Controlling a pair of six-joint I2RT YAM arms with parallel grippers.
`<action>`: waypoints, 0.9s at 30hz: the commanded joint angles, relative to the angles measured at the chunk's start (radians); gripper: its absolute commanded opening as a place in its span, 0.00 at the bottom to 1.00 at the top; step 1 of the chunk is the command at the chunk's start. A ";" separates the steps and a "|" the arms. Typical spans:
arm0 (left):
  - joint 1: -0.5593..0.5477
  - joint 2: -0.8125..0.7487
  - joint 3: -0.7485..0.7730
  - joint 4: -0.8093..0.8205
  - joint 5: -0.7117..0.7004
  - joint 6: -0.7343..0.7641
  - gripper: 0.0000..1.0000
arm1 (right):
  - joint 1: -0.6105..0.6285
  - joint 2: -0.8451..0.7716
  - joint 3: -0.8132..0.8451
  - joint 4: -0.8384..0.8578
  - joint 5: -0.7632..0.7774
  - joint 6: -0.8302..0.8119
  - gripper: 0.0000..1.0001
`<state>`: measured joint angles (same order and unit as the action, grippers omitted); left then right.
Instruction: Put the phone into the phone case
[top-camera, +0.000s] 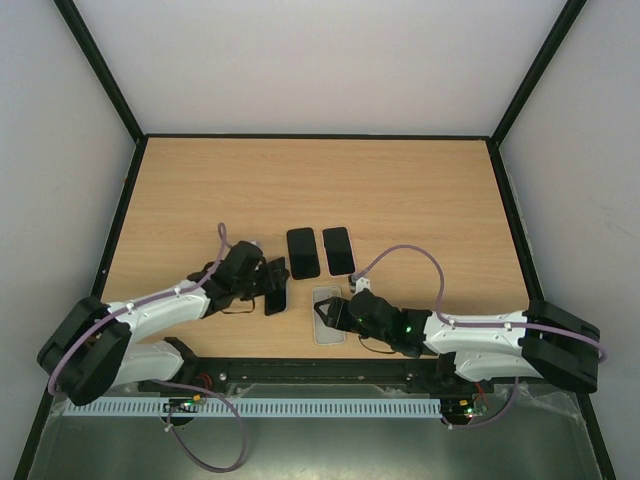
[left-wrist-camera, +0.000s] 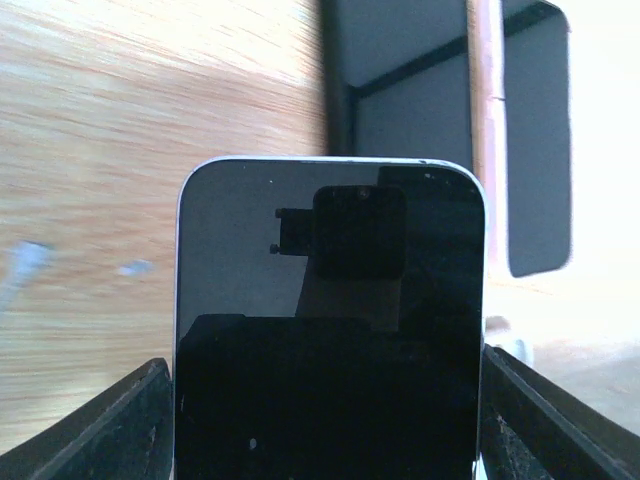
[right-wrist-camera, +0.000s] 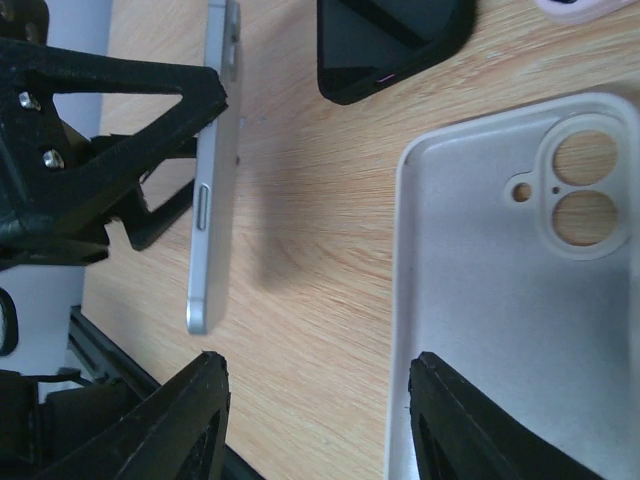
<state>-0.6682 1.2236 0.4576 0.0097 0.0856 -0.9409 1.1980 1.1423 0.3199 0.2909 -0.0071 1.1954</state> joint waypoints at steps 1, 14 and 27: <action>-0.069 -0.015 -0.013 0.137 0.031 -0.124 0.56 | 0.016 0.020 0.031 0.086 0.026 0.029 0.48; -0.220 0.071 0.031 0.220 -0.006 -0.205 0.57 | 0.032 0.048 0.026 0.129 0.019 0.042 0.35; -0.268 0.079 0.062 0.229 -0.021 -0.235 0.56 | 0.032 0.062 0.019 0.097 0.043 0.050 0.22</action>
<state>-0.9207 1.3109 0.4877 0.1886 0.0761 -1.1534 1.2236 1.1934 0.3225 0.3943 0.0025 1.2427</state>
